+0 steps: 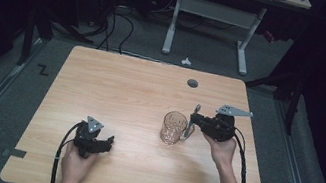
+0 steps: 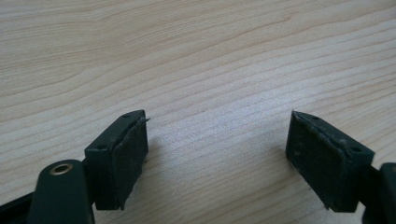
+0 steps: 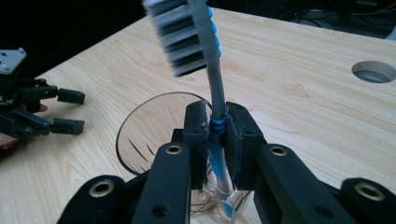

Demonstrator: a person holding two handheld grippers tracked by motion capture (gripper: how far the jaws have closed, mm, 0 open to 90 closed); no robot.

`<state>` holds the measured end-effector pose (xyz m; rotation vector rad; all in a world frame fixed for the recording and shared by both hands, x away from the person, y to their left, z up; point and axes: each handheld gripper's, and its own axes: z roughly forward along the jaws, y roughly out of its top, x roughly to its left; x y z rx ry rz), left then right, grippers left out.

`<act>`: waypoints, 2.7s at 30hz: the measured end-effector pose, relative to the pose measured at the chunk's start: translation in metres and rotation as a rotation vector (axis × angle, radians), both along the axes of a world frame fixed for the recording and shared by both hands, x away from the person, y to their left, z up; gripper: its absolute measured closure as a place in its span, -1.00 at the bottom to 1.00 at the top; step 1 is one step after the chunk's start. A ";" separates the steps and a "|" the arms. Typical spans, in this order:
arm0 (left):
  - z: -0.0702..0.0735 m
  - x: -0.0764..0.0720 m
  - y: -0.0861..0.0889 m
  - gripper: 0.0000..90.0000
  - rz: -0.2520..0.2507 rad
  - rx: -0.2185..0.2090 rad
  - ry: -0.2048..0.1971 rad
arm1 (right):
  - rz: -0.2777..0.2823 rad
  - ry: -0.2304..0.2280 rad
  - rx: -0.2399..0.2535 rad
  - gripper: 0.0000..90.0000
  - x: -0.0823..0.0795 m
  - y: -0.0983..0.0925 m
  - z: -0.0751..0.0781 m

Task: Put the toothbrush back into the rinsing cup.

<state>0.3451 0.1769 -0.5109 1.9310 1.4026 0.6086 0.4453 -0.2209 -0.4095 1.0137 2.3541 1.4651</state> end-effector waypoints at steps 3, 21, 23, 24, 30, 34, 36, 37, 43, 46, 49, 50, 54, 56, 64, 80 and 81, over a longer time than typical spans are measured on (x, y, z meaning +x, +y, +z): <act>0.000 0.000 0.000 -0.52 0.000 0.000 0.000 | 0.000 0.001 -0.008 0.77 0.000 0.001 -0.001; 0.000 0.000 0.000 -0.52 0.000 0.000 0.000 | -0.003 0.004 -0.044 0.77 0.000 0.004 -0.005; 0.000 0.000 0.000 -0.52 0.000 0.000 0.000 | -0.002 0.006 -0.041 0.77 0.000 0.004 -0.006; 0.000 0.000 0.000 -0.52 0.000 0.000 0.000 | -0.001 0.010 -0.034 0.77 0.000 0.003 -0.006; 0.000 0.000 0.000 -0.52 0.000 0.001 0.000 | 0.002 0.013 -0.031 0.75 0.001 0.003 -0.007; 0.000 0.000 0.000 -0.52 0.000 0.000 0.000 | 0.004 0.019 -0.042 0.72 0.001 0.004 -0.007; 0.000 0.000 0.000 -0.52 0.000 0.000 0.000 | 0.004 0.021 -0.043 0.72 0.001 0.004 -0.008; 0.000 0.000 0.000 -0.52 0.000 0.001 0.000 | 0.005 0.022 -0.043 0.72 0.001 0.004 -0.008; 0.000 0.000 0.000 -0.52 0.000 0.001 0.000 | 0.010 0.026 -0.046 0.70 0.001 0.005 -0.009; 0.000 0.000 0.000 -0.52 0.000 0.001 0.000 | 0.014 0.030 -0.049 0.68 0.001 0.005 -0.009; 0.000 0.000 0.000 -0.52 0.000 0.000 0.000 | 0.018 0.034 -0.046 0.63 0.001 0.004 -0.010; 0.000 0.000 0.000 -0.52 0.000 0.000 0.000 | 0.020 0.036 -0.044 0.59 0.001 0.004 -0.010; 0.000 0.000 0.000 -0.52 0.000 0.000 0.000 | 0.022 0.036 -0.045 0.49 0.001 0.004 -0.010; 0.000 0.000 0.000 -0.52 0.000 0.001 0.000 | 0.017 0.034 -0.047 0.43 0.000 0.004 -0.009; 0.000 0.000 0.000 -0.52 0.000 0.000 0.000 | -0.006 0.032 -0.021 0.38 -0.003 -0.005 -0.011; 0.000 0.000 0.000 -0.52 0.000 0.001 0.000 | -0.027 -0.027 0.000 0.38 -0.021 -0.020 0.000; 0.000 0.000 0.000 -0.52 0.000 0.001 0.000 | -0.032 -0.025 0.004 0.38 -0.022 -0.022 -0.001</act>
